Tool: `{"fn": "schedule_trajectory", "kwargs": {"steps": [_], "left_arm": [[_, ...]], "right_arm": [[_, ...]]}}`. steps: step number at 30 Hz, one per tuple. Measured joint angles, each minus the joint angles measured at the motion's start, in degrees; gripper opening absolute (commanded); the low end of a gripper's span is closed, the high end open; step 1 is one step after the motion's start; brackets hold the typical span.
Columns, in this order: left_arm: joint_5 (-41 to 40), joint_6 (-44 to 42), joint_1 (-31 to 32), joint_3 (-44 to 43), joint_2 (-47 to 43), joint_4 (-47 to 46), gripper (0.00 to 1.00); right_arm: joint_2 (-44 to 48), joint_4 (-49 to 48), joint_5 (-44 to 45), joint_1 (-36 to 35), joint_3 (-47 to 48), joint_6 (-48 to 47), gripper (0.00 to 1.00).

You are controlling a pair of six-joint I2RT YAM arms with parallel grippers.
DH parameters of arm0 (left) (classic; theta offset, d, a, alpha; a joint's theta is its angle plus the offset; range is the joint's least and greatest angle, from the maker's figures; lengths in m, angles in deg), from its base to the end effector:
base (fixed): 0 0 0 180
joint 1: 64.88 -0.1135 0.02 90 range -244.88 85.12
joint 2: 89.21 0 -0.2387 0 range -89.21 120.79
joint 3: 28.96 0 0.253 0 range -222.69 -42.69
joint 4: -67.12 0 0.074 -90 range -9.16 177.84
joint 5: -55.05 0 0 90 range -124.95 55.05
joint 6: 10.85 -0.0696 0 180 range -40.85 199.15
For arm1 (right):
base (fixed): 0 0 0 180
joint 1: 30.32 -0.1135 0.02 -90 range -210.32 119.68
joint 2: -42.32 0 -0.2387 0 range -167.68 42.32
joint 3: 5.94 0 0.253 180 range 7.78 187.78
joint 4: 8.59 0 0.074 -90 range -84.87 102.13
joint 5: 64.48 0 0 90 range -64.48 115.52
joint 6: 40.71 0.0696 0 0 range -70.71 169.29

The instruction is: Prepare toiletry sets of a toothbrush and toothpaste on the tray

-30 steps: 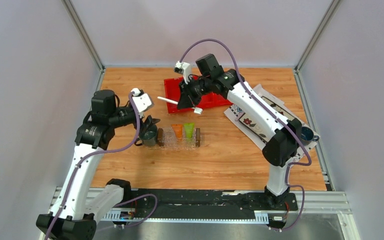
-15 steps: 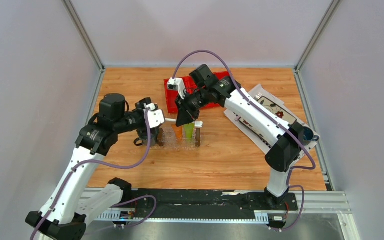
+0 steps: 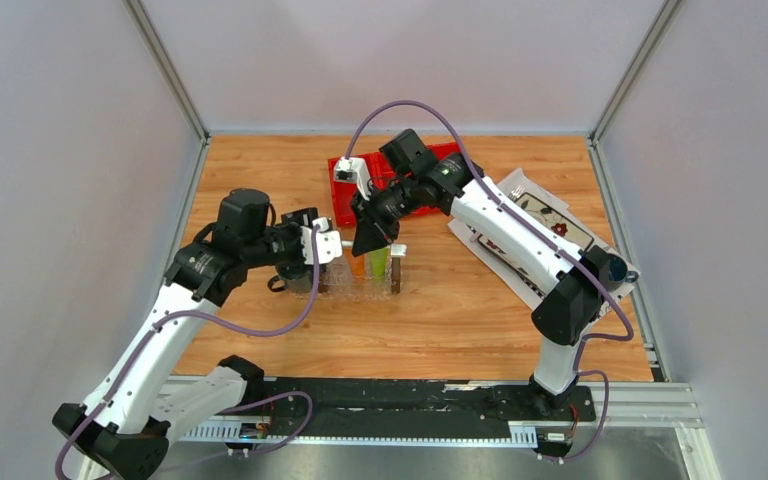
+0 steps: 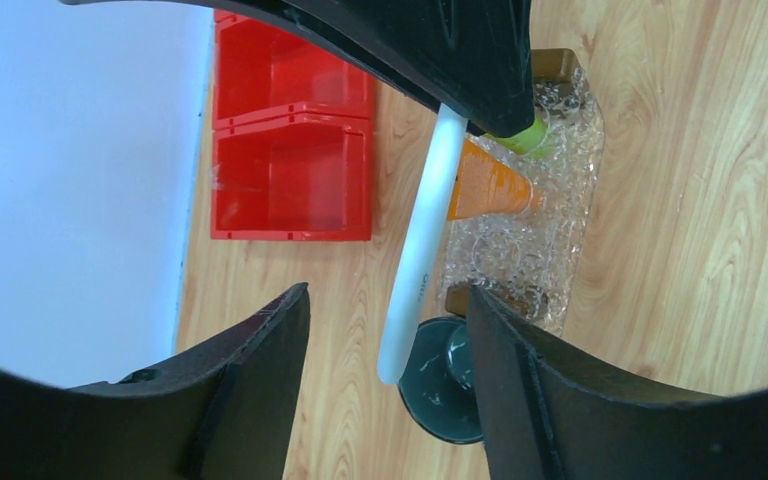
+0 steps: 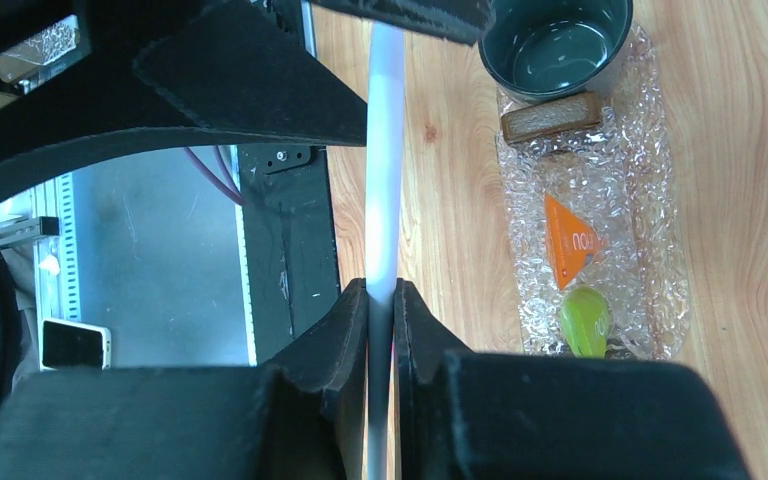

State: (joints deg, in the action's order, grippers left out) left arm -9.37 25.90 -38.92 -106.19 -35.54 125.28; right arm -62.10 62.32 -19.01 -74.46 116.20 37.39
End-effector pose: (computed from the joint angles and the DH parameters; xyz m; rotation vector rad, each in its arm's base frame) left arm 0.1874 -0.1247 0.3293 1.5317 1.4586 -0.2032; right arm 0.2491 0.3098 0.3227 -1.4634 2.0307 1.2046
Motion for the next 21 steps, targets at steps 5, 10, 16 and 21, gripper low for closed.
{"fn": "schedule_trajectory", "kwargs": {"steps": [5, 10, 16, 21], "left_arm": [[-0.8, -0.3, 0.8, 1.0, 1.0, -0.2, 0.54], [-0.9, 0.1, 1.7, 2.0, 1.9, -0.6, 0.23], [-1.1, 0.6, 2.6, 2.4, 2.6, -0.1, 0.0], [-0.6, 2.3, 2.6, 3.6, 2.2, -1.3, 0.0]], "right_arm": [[0.0, 0.0, -0.6, -0.1, 0.0, 0.0, 0.0], [0.0, 0.0, -0.6, -0.1, 0.0, 0.0, 0.01], [0.1, 0.2, -0.4, -0.1, 0.0, -0.3, 0.18], [0.1, 0.5, 1.0, -0.1, 0.4, -0.4, 0.53]]}}
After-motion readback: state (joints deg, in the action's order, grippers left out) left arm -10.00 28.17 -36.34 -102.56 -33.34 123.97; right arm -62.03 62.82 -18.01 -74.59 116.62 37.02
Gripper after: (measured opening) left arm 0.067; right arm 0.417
